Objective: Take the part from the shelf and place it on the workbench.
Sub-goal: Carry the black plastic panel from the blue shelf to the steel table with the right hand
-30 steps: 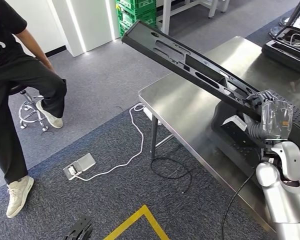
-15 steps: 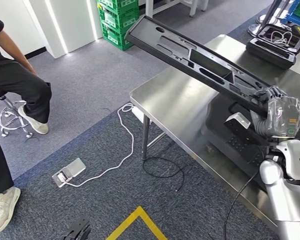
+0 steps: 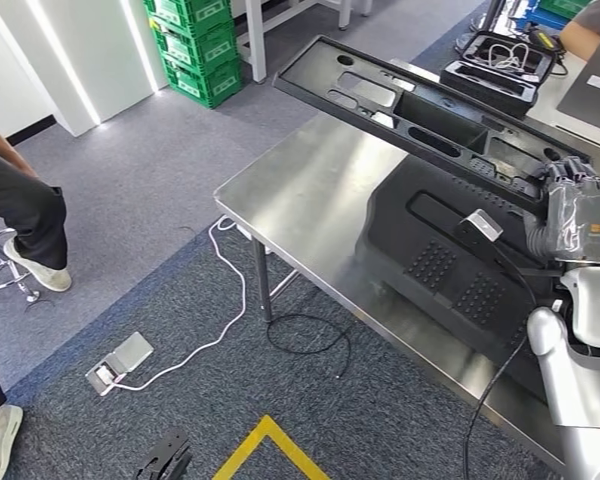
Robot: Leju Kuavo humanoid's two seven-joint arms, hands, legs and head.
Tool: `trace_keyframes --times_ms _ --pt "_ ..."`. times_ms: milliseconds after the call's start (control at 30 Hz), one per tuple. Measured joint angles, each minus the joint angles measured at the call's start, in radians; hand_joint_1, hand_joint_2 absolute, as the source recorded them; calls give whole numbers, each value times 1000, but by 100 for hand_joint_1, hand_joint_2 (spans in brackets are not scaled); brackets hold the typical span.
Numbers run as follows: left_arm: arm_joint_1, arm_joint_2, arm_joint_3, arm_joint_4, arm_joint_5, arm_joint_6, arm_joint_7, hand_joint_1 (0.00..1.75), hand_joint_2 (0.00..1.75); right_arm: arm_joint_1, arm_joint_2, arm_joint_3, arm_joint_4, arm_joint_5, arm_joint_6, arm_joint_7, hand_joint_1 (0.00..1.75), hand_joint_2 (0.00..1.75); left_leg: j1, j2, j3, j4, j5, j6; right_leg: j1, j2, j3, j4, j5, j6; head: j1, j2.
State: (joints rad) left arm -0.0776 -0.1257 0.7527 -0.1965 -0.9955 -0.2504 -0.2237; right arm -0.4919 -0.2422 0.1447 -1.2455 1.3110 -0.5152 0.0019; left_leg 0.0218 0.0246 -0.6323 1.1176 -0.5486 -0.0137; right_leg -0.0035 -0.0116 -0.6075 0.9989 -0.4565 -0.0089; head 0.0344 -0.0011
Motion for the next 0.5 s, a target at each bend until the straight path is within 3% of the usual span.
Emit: trace_keyframes --times_ms 67,100,133,167,233,267,333,400,467,500 --pt "1 0 0 0 -1 0 0 0 0 -6 0 1 14 24 -1 15 175 175 -2 -14 -71 141 -58 -1 2 15 0 0 -1 -5 -1 0" --pt "3 0 0 0 -1 0 0 0 0 -7 0 1 23 34 -1 21 175 175 -2 -16 -97 188 -68 0 3 23 0 1 -1 -6 -1 0" --pt "4 0 0 0 -2 0 0 0 0 -10 0 0 33 43 -2 27 175 175 -3 -18 -106 197 -57 1 3 32 1 3 -2 -7 -1 0" --pt "5 0 0 0 -3 0 -1 0 0 -12 0 -1 42 49 -3 31 175 175 -3 -19 -95 164 -27 3 3 41 2 5 -4 -6 -1 0" --pt "6 3 0 0 -6 0 -4 0 0 -14 -1 -6 60 53 -6 40 175 175 -3 -34 -40 32 47 11 4 58 2 12 -10 -1 -1 0" --pt "7 4 0 0 -8 0 -6 0 0 -14 -1 -9 68 53 -10 44 175 175 -2 -44 -16 -26 69 14 5 66 0 17 -14 2 -1 0" --pt "10 6 0 0 -9 0 -8 0 0 -13 -2 -19 80 53 -20 52 175 175 -4 -56 4 -72 75 19 4 77 -6 22 -16 12 -1 0" --pt "12 6 0 0 -10 0 -8 0 0 -11 -6 -29 89 60 -25 58 175 175 -4 -48 7 -78 76 25 0 84 -9 20 -17 21 -2 0" --pt "10 6 0 0 -11 1 -9 0 0 -12 -11 -37 97 74 -27 64 175 175 0 -39 13 -87 80 35 0 66 -20 50 -41 31 2 0" --pt "9 6 0 0 -11 1 -9 0 0 -15 -13 -39 101 81 -27 67 175 175 2 -34 16 -91 81 39 -1 51 -38 93 -67 35 4 0"
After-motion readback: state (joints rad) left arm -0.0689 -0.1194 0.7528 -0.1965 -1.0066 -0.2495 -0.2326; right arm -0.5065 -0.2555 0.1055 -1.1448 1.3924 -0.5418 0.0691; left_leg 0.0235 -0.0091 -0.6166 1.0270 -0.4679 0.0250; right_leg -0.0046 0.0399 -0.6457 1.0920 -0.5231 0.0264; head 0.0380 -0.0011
